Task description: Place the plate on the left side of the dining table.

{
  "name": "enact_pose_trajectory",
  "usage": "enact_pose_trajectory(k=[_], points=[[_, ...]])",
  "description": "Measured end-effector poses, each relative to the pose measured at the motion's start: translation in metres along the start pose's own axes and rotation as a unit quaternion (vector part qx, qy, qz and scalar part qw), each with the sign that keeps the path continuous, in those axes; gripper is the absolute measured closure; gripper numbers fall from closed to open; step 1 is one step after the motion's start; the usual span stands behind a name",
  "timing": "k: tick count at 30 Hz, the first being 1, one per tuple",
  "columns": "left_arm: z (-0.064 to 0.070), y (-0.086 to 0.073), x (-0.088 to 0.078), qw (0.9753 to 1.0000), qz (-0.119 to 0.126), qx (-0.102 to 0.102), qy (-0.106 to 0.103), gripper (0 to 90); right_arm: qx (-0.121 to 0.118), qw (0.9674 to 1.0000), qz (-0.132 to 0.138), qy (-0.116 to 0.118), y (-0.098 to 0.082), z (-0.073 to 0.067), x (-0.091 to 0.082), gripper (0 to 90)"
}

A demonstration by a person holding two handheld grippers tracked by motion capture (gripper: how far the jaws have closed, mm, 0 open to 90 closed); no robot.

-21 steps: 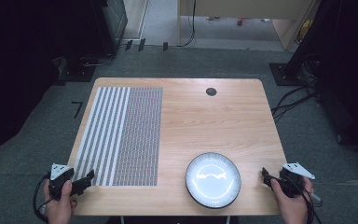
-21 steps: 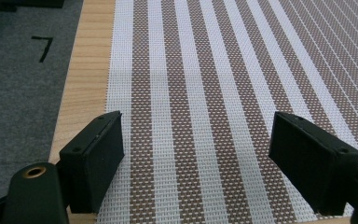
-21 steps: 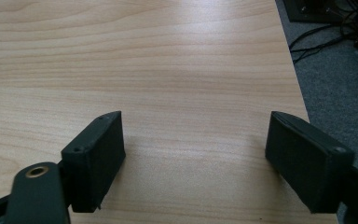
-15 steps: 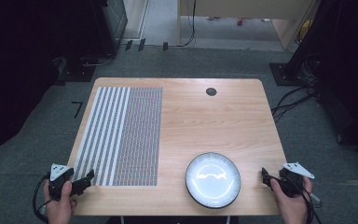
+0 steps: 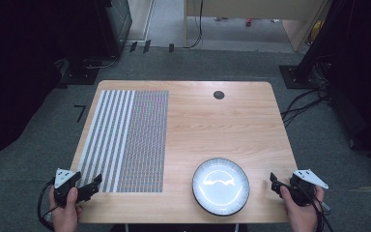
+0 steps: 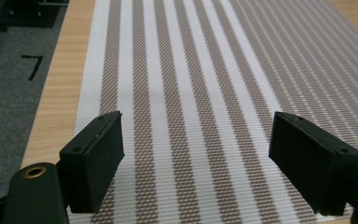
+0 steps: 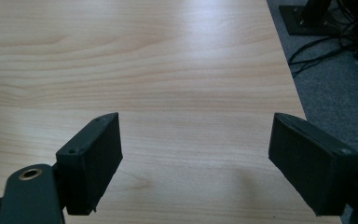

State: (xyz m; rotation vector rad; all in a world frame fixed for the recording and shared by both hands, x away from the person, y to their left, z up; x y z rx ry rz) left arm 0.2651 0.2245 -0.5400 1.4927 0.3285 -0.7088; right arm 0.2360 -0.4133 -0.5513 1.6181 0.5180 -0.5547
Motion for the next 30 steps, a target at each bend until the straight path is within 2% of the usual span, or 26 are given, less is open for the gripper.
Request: enact_pose_trajectory(k=[7, 19, 30], points=[[0.016, 0.006, -0.001, 0.9998, 0.008, 0.007, -0.017, 17.8, 0.002, 0.9996, 0.019, 0.019, 0.007, -0.014, -0.010, 19.6], [0.039, 0.014, -0.002, 0.9988, 0.015, 0.009, -0.046, 17.8, -0.001, 0.9980, 0.027, 0.057, 0.010, -0.036, -0.020, 19.7], [0.059, 0.021, -0.002, 0.9975, 0.019, 0.016, -0.066, 17.8, -0.007, 0.9966, 0.032, 0.075, 0.012, -0.050, -0.024, 19.2]])
Point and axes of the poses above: each handheld gripper's, and its own axes: x roughly forward along the jaws, y roughly out of its top, z roughly to its right, the point moved 7 cm from there along x, roughly forward along the jaws, and after that the axes turned 3 degrees about x, right-handed, at the moved point
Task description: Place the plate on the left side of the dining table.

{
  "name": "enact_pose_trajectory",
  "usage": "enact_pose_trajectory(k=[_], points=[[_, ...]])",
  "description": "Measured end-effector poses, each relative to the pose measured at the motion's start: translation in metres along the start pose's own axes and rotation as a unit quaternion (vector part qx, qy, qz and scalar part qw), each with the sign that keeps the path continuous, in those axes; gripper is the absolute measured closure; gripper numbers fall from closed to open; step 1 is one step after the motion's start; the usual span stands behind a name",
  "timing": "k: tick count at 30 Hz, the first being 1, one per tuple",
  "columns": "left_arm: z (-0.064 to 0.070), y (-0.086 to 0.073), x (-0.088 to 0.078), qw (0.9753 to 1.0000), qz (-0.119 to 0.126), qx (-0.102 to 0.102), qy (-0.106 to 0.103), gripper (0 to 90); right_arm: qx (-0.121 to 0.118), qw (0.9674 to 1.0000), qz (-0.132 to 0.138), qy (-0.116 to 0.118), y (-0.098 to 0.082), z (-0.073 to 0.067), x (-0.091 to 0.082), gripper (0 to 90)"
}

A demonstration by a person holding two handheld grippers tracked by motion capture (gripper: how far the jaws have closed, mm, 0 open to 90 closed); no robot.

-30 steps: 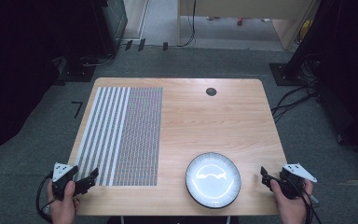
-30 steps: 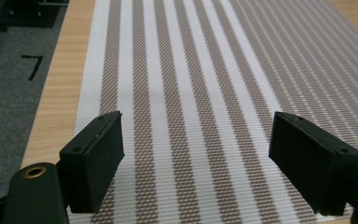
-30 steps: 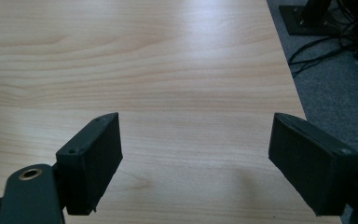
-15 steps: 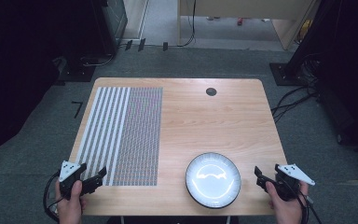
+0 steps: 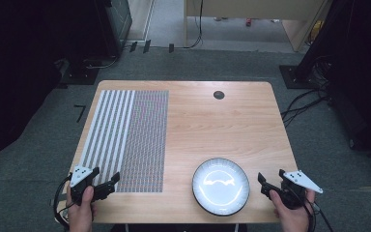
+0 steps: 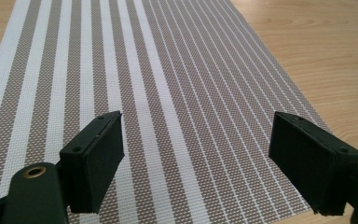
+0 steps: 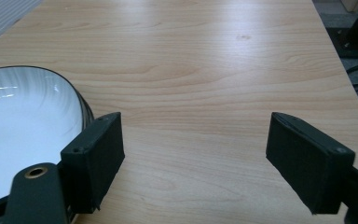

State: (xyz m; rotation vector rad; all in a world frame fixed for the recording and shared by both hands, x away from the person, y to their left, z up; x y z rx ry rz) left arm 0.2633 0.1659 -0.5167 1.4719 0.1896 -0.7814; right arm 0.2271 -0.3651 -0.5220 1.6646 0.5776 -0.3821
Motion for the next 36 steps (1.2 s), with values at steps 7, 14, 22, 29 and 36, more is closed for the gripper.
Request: enact_pose_trajectory(k=[7, 14, 22, 29, 36], points=[[0.018, 0.007, 0.001, 0.9998, 0.003, 0.012, -0.014, 17.8, -0.004, 0.9999, 0.006, 0.008, 0.002, -0.009, -0.003, 19.7], [0.040, 0.014, 0.007, 0.9991, 0.005, 0.028, -0.032, 17.8, -0.006, 0.9999, 0.005, 0.013, 0.002, -0.016, -0.003, 20.7], [0.059, 0.019, 0.013, 0.9983, 0.006, 0.036, -0.047, 17.8, -0.006, 0.9998, 0.001, 0.017, 0.001, -0.021, -0.003, 22.1], [0.083, 0.022, 0.022, 0.9967, 0.005, 0.045, -0.067, 17.8, -0.004, 0.9999, 0.001, 0.011, 0.001, -0.026, -0.003, 26.5], [0.109, 0.025, 0.030, 0.9948, 0.004, 0.053, -0.087, 17.8, 0.006, 0.9999, 0.004, 0.010, 0.002, -0.029, -0.003, 30.8]])
Point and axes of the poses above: each handheld gripper's, and its own axes: x roughly forward along the jaws, y roughly out of its top, z roughly to its right, the point moved 7 cm from there along x, roughly forward along the jaws, and after that the axes turned 3 degrees about x, right-handed, at the moved point
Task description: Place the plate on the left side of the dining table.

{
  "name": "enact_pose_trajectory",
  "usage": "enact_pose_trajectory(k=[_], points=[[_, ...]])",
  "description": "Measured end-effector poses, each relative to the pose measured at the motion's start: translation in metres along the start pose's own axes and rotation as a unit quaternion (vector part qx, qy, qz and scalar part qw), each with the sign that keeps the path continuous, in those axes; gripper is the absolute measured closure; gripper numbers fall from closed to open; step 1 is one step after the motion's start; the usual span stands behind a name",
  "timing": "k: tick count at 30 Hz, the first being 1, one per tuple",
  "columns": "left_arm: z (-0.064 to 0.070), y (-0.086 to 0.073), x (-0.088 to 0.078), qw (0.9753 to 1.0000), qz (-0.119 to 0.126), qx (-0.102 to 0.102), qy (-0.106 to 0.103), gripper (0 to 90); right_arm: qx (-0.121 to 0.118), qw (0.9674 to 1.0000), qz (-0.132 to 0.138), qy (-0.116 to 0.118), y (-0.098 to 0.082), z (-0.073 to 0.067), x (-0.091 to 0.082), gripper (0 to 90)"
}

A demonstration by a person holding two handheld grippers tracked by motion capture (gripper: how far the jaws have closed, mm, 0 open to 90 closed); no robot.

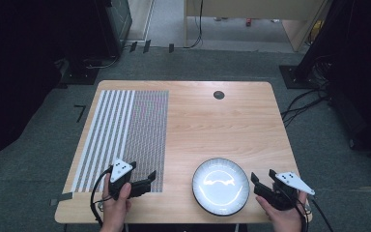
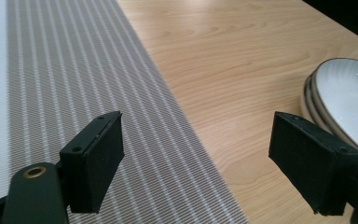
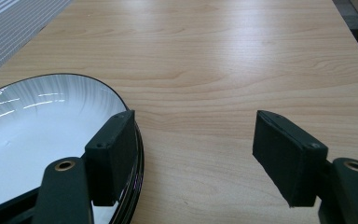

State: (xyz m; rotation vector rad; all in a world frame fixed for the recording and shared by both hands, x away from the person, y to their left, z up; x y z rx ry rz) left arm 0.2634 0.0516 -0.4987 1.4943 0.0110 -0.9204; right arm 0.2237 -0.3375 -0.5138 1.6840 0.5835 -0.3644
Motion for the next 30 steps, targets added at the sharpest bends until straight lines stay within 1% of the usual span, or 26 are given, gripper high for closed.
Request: enact_pose_trajectory(k=[1, 2, 3, 4, 5, 6, 7, 11, 14, 16, 17, 19, 20, 22, 23, 25, 26, 27, 28, 29, 30], points=[[0.004, 0.001, 0.002, 1.0000, 0.000, 0.001, -0.004, 17.8, 0.000, 1.0000, 0.000, 0.000, 0.000, 0.000, 0.000, 31.0], [0.004, 0.001, 0.002, 1.0000, 0.000, 0.001, -0.004, 17.9, 0.000, 1.0000, 0.000, 0.000, 0.000, 0.000, 0.000, 31.0], [0.012, 0.003, 0.006, 0.9999, 0.001, 0.006, -0.011, 17.8, -0.001, 1.0000, 0.001, 0.004, 0.000, -0.001, 0.000, 32.6], [0.016, 0.004, 0.008, 0.9999, 0.001, 0.008, -0.015, 17.8, 0.002, 0.9999, 0.003, 0.010, 0.000, -0.002, -0.001, 34.2], [0.016, 0.004, 0.008, 0.9999, 0.001, 0.008, -0.015, 17.8, 0.005, 0.9998, 0.006, 0.019, 0.000, -0.003, -0.001, 36.4], [0.024, 0.006, 0.013, 0.9997, 0.000, 0.011, -0.021, 17.8, 0.007, 0.9996, 0.008, 0.027, 0.001, -0.005, -0.002, 38.3], [0.027, 0.007, 0.015, 0.9996, 0.000, 0.013, -0.023, 17.8, 0.008, 0.9994, 0.008, 0.033, 0.001, -0.006, -0.002, 40.4], [0.040, 0.010, 0.022, 0.9993, 0.000, 0.017, -0.034, 17.8, 0.014, 0.9986, 0.010, 0.050, 0.001, -0.010, -0.004, 49.5], [0.048, 0.012, 0.026, 0.9990, 0.001, 0.019, -0.040, 17.9, 0.019, 0.9984, 0.011, 0.053, 0.000, -0.010, -0.004, 53.7], [0.054, 0.013, 0.028, 0.9988, 0.000, 0.022, -0.043, 17.9, 0.017, 0.9985, 0.011, 0.051, -0.001, -0.010, -0.003, 56.7], [0.057, 0.013, 0.029, 0.9987, 0.001, 0.022, -0.046, 17.8, 0.018, 0.9984, 0.009, 0.053, -0.002, -0.011, -0.003, 58.5], [0.062, 0.014, 0.031, 0.9984, 0.003, 0.020, -0.053, 17.9, 0.031, 0.9973, -0.008, 0.066, -0.004, -0.013, -0.003, 62.0], [0.065, 0.014, 0.032, 0.9981, 0.004, 0.018, -0.059, 17.9, 0.031, 0.9973, -0.008, 0.066, -0.005, -0.013, -0.003, 63.7], [0.071, 0.013, 0.034, 0.9976, 0.005, 0.017, -0.068, 17.9, 0.040, 0.9969, -0.020, 0.065, -0.007, -0.015, -0.002, 65.5], [0.074, 0.013, 0.036, 0.9972, 0.005, 0.017, -0.073, 17.8, 0.039, 0.9969, -0.019, 0.065, -0.007, -0.015, -0.002, 66.0], [0.079, 0.011, 0.039, 0.9966, 0.002, 0.017, -0.081, 17.9, 0.047, 0.9961, -0.025, 0.070, -0.008, -0.016, -0.001, 67.4], [0.082, 0.009, 0.040, 0.9963, -0.004, 0.019, -0.084, 18.5, 0.052, 0.9954, -0.032, 0.075, -0.009, -0.017, -0.001, 68.5], [0.085, 0.007, 0.042, 0.9959, -0.007, 0.018, -0.088, 21.8, 0.055, 0.9948, -0.036, 0.077, -0.010, -0.017, 0.000, 69.7], [0.085, 0.007, 0.042, 0.9959, -0.007, 0.018, -0.088, 26.9, 0.057, 0.9941, -0.043, 0.082, -0.012, -0.018, 0.000, 71.8], [0.092, 0.003, 0.044, 0.9942, -0.010, 0.024, -0.104, 31.5, 0.057, 0.9933, -0.052, 0.086, -0.014, -0.020, 0.001, 73.9], [0.092, 0.003, 0.044, 0.9942, -0.010, 0.024, -0.104, 35.2, 0.057, 0.9933, -0.052, 0.086, -0.014, -0.020, 0.001, 73.9]])
Point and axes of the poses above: each handheld gripper's, and its own axes: x roughly forward along the jaws, y roughly out of its top, z roughly to its right, the point moved 7 cm from there along x, roughly forward along the jaws, and after that the axes turned 3 degrees about x, right-handed, at the moved point
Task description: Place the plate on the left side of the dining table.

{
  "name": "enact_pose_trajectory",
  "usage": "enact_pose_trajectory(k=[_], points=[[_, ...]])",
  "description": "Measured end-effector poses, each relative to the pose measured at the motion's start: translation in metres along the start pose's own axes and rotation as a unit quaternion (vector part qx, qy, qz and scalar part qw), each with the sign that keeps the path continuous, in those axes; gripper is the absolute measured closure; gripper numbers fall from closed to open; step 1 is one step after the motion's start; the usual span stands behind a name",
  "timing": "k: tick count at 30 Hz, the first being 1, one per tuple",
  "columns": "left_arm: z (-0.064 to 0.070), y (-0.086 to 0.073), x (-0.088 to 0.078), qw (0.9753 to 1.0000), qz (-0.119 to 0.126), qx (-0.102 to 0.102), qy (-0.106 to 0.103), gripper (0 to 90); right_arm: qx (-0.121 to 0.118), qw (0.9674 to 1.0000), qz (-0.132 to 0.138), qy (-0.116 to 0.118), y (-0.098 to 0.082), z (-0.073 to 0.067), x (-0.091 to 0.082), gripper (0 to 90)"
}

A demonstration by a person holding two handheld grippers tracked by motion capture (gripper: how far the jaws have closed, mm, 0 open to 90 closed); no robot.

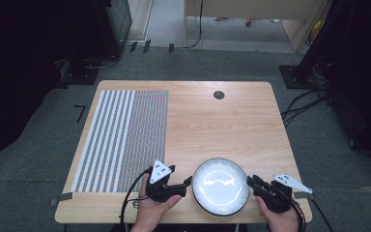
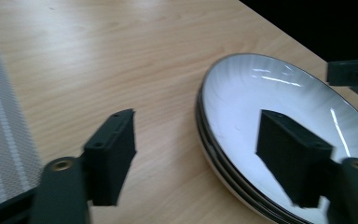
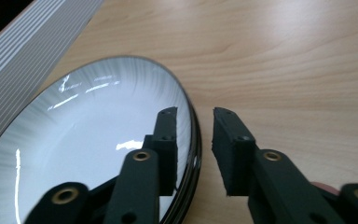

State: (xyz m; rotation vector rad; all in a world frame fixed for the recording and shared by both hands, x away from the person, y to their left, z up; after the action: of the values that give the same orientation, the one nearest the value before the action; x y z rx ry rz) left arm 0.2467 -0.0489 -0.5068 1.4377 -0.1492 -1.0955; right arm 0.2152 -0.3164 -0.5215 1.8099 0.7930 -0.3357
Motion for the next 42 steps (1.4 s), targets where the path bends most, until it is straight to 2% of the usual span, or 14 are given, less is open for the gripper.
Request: enact_pose_trajectory(k=[2, 3, 4, 6, 9, 15, 19, 22, 24, 26, 27, 32, 34, 42], points=[[0.009, -0.006, 0.005, 0.9995, -0.008, 0.003, -0.029, 39.5, -0.008, 0.9999, -0.015, 0.000, -0.005, -0.002, 0.003, 76.9], [0.009, -0.006, 0.005, 0.9995, -0.008, 0.003, -0.029, 42.0, -0.008, 0.9999, -0.015, 0.000, -0.005, -0.002, 0.003, 76.9], [0.014, -0.009, 0.009, 0.9989, -0.017, 0.003, -0.044, 44.3, -0.003, 0.9998, -0.018, 0.005, -0.006, -0.004, 0.004, 77.4], [0.019, -0.013, 0.012, 0.9981, -0.026, 0.005, -0.056, 49.0, 0.000, 0.9999, -0.017, 0.001, -0.006, -0.004, 0.005, 79.7], [0.024, -0.018, 0.016, 0.9969, -0.041, 0.011, -0.066, 55.6, 0.007, 0.9998, -0.018, 0.000, -0.006, -0.004, 0.004, 80.9], [0.021, -0.024, 0.019, 0.9975, -0.054, 0.014, -0.043, 63.0, 0.015, 0.9996, -0.020, -0.010, -0.008, -0.005, 0.002, 80.9], [0.021, -0.024, 0.019, 0.9977, -0.053, 0.015, -0.040, 64.5, 0.023, 0.9994, -0.016, -0.019, -0.007, -0.007, 0.004, 79.3], [0.021, -0.024, 0.019, 0.9978, -0.051, 0.015, -0.038, 65.2, 0.016, 0.9993, -0.010, -0.033, -0.007, -0.009, 0.005, 78.9], [0.021, -0.024, 0.019, 0.9980, -0.050, 0.016, -0.037, 65.8, -0.009, 0.9976, 0.003, -0.069, -0.008, -0.012, 0.007, 84.2], [0.021, -0.024, 0.019, 0.9981, -0.049, 0.017, -0.034, 65.9, -0.009, 0.9960, 0.008, -0.088, -0.008, -0.013, 0.008, 87.3], [0.021, -0.024, 0.019, 0.9981, -0.049, 0.017, -0.034, 66.0, -0.009, 0.9960, 0.008, -0.088, -0.008, -0.013, 0.008, 87.3], [0.022, -0.024, 0.019, 0.9980, -0.048, 0.020, -0.034, 65.5, 0.047, 0.9973, 0.011, -0.056, -0.005, -0.008, 0.010, 89.2], [0.022, -0.024, 0.019, 0.9980, -0.048, 0.021, -0.034, 64.7, 0.059, 0.9972, 0.010, -0.046, -0.005, -0.006, 0.009, 89.4], [0.023, -0.022, 0.018, 0.9977, -0.047, 0.025, -0.041, 63.7, 0.064, 0.9973, 0.013, -0.033, -0.003, -0.005, 0.006, 89.8]])
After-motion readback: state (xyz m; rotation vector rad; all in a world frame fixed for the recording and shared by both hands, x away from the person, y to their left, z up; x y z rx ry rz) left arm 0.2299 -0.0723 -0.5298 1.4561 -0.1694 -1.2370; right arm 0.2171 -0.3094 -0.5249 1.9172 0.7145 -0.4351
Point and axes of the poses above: each handheld gripper's, and its own axes: x roughly forward along the jaws, y roughly out of its top, z roughly to its right, the point moved 7 cm from there along x, roughly forward along the jaws, and after that the axes turned 3 degrees about x, right-handed, at the moved point
